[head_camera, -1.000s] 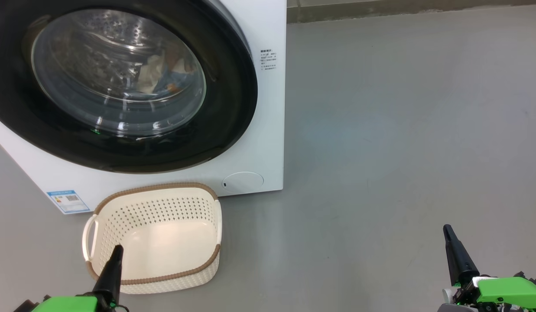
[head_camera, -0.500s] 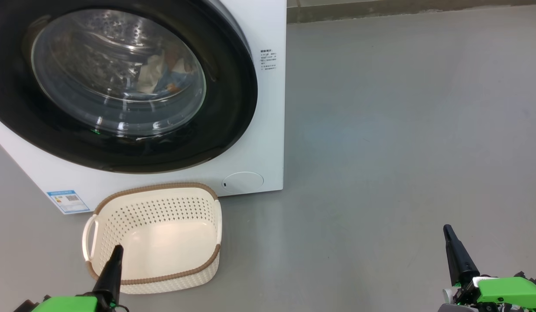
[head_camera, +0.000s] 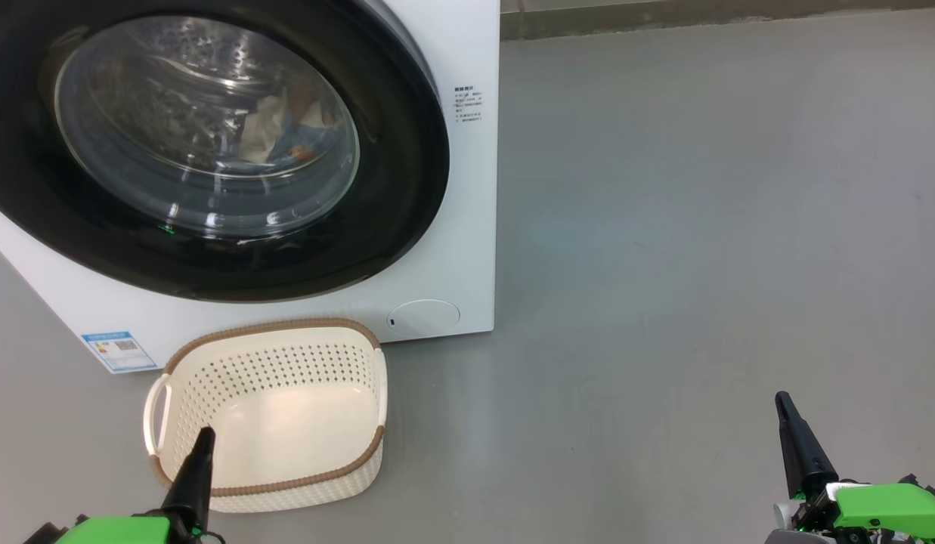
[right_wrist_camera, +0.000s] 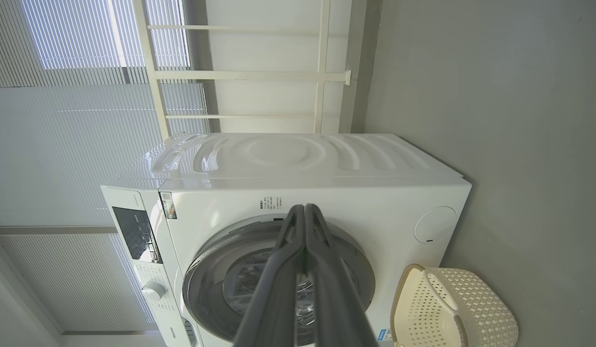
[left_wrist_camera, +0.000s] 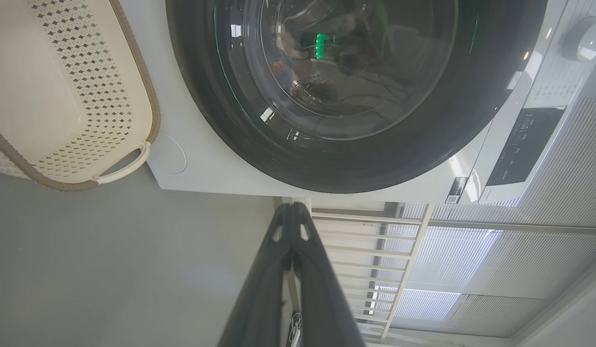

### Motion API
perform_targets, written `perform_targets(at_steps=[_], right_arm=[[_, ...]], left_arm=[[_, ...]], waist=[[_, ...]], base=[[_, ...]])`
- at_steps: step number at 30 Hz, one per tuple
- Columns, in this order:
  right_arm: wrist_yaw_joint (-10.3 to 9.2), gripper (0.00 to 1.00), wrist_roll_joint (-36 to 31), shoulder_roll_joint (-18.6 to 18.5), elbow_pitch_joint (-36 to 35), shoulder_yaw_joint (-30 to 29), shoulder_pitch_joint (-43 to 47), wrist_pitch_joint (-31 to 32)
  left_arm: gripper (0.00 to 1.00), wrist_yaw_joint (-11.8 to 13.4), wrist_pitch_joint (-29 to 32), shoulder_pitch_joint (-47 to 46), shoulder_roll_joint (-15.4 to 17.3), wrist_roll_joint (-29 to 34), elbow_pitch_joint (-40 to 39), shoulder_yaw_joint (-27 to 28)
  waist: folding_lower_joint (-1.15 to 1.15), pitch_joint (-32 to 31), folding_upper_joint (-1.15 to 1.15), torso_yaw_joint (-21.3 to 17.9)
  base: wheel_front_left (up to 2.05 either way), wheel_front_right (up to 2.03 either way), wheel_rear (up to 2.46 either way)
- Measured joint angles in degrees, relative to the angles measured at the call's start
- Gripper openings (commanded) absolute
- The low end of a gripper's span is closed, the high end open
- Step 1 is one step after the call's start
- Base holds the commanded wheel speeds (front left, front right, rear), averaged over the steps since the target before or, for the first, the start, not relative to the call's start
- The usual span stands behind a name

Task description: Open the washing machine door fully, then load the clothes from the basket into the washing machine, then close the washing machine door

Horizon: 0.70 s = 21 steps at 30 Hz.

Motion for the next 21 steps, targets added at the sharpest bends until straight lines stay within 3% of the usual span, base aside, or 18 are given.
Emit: perform_targets(at_steps=[21], right_arm=[[0.0,0.0,-0.01,0.1,0.0,-0.19,0.0,0.15]], left_arm=[[0.0,0.0,0.0,0.0,0.0,0.0,0.0,0.0]], waist=[[0.0,0.0,0.0,0.0]], base=[[0.0,0.0,0.0]])
